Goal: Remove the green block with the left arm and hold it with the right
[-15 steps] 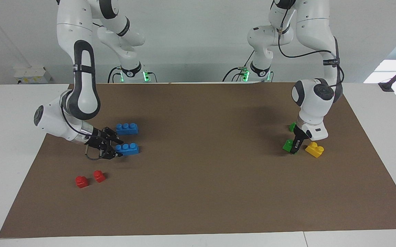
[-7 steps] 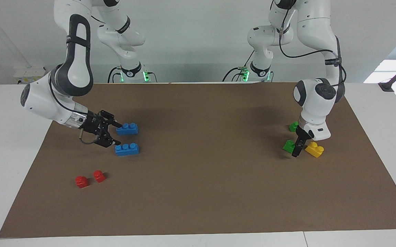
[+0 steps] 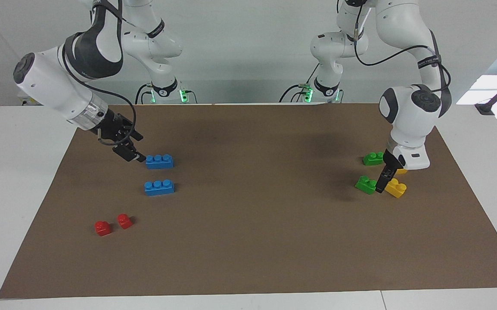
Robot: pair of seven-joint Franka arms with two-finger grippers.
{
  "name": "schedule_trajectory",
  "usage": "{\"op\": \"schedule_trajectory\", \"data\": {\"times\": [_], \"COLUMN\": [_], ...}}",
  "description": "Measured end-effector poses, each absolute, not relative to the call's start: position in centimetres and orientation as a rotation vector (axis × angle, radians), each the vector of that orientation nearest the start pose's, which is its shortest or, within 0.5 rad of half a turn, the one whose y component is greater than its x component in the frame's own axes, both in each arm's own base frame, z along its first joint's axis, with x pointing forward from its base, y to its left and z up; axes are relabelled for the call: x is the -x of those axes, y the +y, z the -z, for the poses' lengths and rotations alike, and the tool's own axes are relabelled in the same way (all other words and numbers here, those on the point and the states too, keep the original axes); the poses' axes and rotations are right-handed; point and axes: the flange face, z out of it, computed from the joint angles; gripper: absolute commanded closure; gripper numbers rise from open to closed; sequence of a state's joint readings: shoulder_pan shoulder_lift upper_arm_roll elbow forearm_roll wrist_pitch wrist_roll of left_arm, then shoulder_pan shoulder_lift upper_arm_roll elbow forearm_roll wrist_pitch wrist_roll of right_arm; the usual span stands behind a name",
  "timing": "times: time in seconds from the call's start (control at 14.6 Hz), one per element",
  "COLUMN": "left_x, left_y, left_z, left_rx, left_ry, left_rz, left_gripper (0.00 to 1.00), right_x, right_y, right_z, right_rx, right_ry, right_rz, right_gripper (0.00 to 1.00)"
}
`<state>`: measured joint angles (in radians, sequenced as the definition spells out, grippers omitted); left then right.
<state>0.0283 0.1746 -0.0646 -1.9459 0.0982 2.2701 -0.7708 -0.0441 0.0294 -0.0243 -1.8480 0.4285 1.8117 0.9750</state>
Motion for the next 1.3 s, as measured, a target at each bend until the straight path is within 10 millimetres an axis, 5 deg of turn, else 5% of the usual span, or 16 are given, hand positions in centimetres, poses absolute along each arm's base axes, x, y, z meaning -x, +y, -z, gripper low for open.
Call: {"op": "schedule_trajectory", "data": {"times": [0.62, 1.03, 1.3], "left_x": [-60.5, -56.0, -53.1], "left_y": [-1.5, -1.3, -1.5], "left_z": [-51.3, -58.4, -61.5], "left_rx": [3.048, 3.045, 3.042], "left_ry": [-0.397, -0.066, -0.008], "left_rz": [0.243, 0.13, 0.094], "left_gripper": [0.0, 0.0, 0.0], "right_x": [-55.6, -55.4, -54.5], "right_y": [-1.0, -0.7, 0.9], "right_z": [-57.6, -60.0, -61.1], "right_rx": [2.839, 3.02, 3.079], "right_ry": [0.759, 0.289, 0.101], "right_rz": [-0.017, 0.093, 0.081], "right_gripper": [0.01, 0.0, 0.0]}}
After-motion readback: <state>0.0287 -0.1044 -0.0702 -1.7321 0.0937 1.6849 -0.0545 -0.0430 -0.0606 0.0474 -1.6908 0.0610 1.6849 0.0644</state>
